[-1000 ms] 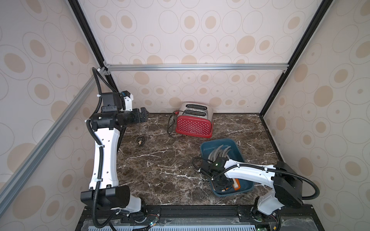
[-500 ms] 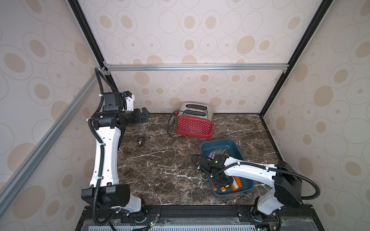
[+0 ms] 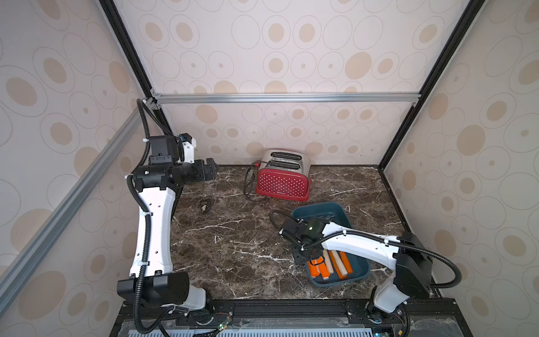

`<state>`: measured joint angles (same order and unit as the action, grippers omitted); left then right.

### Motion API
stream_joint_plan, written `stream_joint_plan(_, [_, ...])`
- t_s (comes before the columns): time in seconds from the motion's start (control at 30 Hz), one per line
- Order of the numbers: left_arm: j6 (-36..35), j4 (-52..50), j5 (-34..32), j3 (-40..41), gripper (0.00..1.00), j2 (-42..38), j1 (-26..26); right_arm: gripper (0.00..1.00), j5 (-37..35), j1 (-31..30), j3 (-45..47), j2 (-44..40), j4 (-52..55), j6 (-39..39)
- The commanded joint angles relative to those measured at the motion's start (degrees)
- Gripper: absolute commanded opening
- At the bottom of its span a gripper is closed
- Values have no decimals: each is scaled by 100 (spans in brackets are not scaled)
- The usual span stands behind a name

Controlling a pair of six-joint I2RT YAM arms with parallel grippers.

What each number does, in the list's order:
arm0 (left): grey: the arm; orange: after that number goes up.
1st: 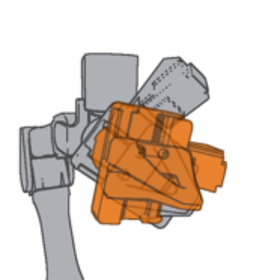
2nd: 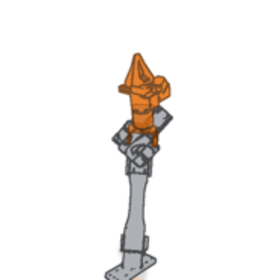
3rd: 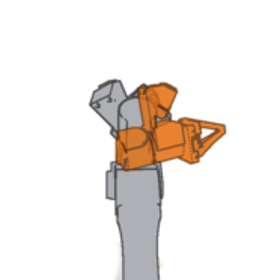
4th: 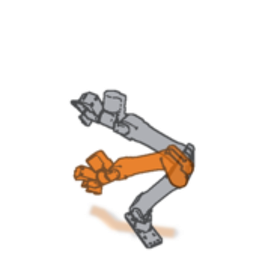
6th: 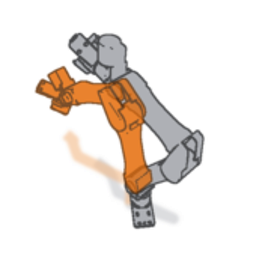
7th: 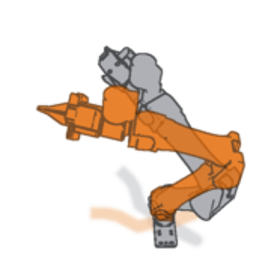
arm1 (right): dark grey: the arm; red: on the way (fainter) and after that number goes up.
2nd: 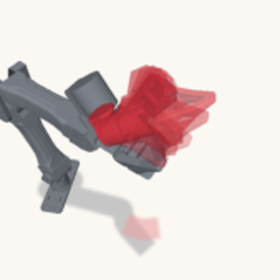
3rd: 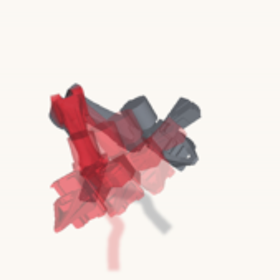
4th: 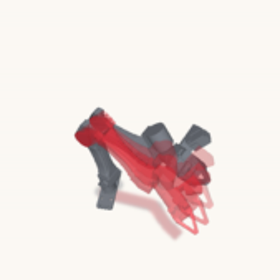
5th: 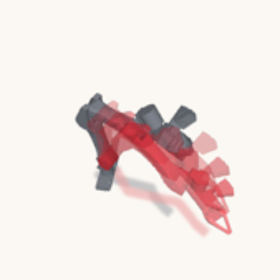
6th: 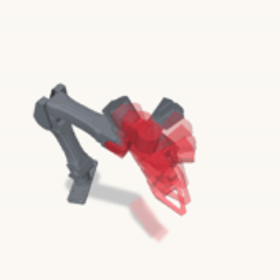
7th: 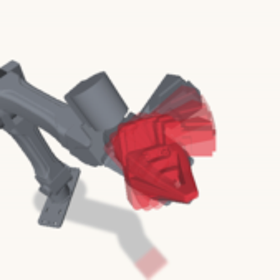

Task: Put small sickles into storage boxes
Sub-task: Place the sickle in the storage box, then adjust the storage box at the center of the board.

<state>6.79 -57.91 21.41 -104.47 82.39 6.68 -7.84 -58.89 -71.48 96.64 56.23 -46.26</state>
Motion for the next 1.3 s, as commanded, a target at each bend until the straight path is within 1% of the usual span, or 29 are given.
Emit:
stream_joint_plan(0.0, [-250, -98, -117, 86, 99, -247, -26, 39, -111, -77, -240, 249, -19, -202])
stream_joint_plan(0.13, [-292, -75, -143, 150, 99, -299, -25, 38, -268, -121, -381, 388, 121, -217])
stream_joint_plan(0.17, [-285, -73, -135, 169, 99, -299, -26, 37, -272, -114, -380, 416, 134, -217])
stream_joint_plan(0.23, [-261, -62, -105, 187, 99, -294, -24, 27, -328, -115, -380, 483, 180, -223])
stream_joint_plan(0.3, [-231, -37, -85, 223, 99, -293, -22, 14, -474, -115, -382, 546, 293, -285])
stream_joint_plan(0.37, [-227, -28, -75, 248, 99, -288, -20, 7, -594, -115, -361, 580, 368, -316])
stream_joint_plan(0.47, [-214, -10, -65, 252, 99, -271, -26, 1, -711, -118, -319, 619, 399, -342])
stream_joint_plan(0.6, [-189, -2, -51, 237, 99, -272, -18, 0, -794, -79, -338, 691, 416, -363])
stream_joint_plan(0.7, [-174, -1, -41, 226, 99, -259, -24, 0, -714, 46, -300, 706, 317, -375])
stream_joint_plan(0.87, [-169, -2, -36, 229, 99, -250, -26, 0, -372, 274, -291, 654, -11, -372])
stream_joint_plan(1.03, [-169, 7, -24, 254, 99, -239, -26, 0, -24, 334, -501, 737, -296, -273])
stream_joint_plan(1.27, [-142, 33, 15, 309, 99, -257, -25, 0, -101, 501, -892, 1126, -166, -122])
